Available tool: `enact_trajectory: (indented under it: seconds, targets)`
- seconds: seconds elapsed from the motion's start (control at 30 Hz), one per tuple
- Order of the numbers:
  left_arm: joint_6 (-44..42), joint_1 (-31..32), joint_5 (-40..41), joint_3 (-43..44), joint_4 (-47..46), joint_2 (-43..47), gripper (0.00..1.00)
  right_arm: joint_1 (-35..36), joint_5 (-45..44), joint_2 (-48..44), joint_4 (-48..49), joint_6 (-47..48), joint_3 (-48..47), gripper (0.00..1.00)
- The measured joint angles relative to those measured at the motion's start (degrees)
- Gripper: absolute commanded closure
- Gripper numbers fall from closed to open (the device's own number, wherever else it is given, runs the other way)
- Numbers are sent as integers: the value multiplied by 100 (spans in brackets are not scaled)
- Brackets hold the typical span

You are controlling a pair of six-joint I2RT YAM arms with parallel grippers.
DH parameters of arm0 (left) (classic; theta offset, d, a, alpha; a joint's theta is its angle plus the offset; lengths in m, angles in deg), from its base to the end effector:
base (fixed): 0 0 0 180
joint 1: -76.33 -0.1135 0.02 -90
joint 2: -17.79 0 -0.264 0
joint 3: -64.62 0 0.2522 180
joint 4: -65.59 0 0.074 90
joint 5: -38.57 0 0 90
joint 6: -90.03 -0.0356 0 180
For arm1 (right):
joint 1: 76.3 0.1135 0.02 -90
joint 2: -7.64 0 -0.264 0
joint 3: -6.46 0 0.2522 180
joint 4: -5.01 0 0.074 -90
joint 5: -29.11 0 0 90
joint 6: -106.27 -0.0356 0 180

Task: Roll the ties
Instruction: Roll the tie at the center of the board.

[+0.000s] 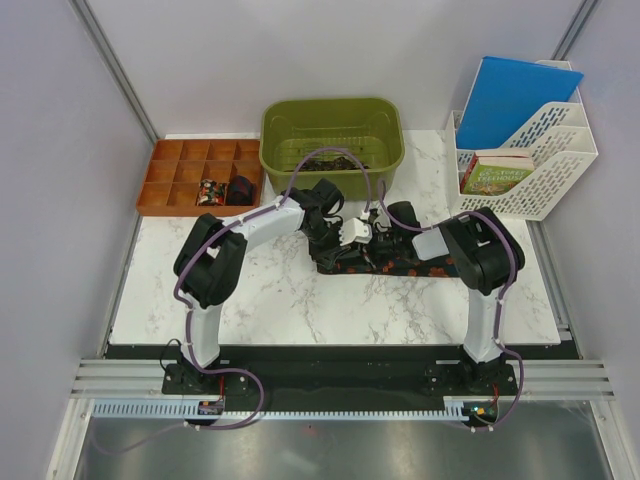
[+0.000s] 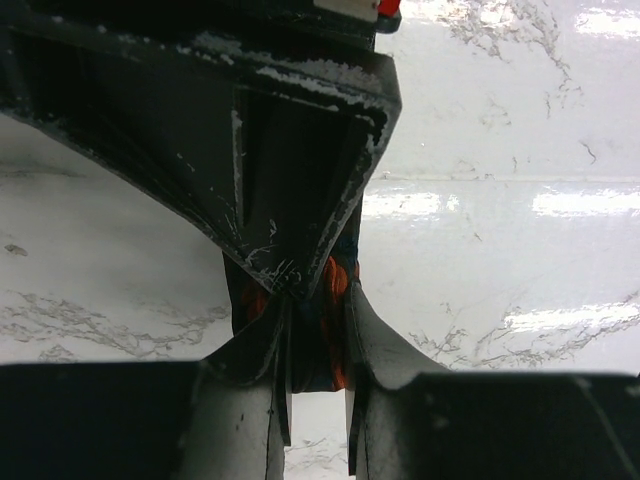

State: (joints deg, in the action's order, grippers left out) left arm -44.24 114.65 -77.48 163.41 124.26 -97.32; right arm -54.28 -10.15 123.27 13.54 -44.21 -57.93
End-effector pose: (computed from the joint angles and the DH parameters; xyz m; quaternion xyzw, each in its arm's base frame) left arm 0.3053 -0.2612 0.1793 0.6596 0.7063 -0.2165 0.1387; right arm 0.3262 0.1617 0.0894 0.1104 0.8381 0.5340 0.0137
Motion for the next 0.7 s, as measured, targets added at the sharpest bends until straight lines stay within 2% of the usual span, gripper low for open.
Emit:
enact_trajectory:
  seconds: [0.07, 0.13, 0.17, 0.23, 0.37, 0.57, 0.6, 0.67, 0.7]
  targets:
    - [35, 0, 7, 0, 0, 0, 77, 4, 17, 28, 127, -107, 26, 58]
    - [68, 0, 17, -2, 0, 0, 77, 17, 33, 46, 184, -177, 35, 76]
    - [81, 0, 22, -2, 0, 0, 76, 31, 46, 50, 225, -192, 35, 90]
    - [101, 0, 31, -15, 0, 0, 74, 68, 92, 59, 319, -249, 26, 100]
    - [136, -11, 35, -55, -39, 2, 70, 81, 136, 92, 122, -26, -109, 100]
    - [184, -37, -9, -210, -234, 85, 72, 35, 216, 125, -304, 356, -299, 100]
    - [190, -37, -11, -229, -260, 94, 72, 33, 225, 125, -356, 402, -323, 96]
    - [203, -37, -15, -245, -284, 103, 73, 24, 269, 127, -389, 435, -348, 78]
    - [208, -37, -17, -254, -297, 107, 73, 20, 289, 129, -387, 428, -348, 75]
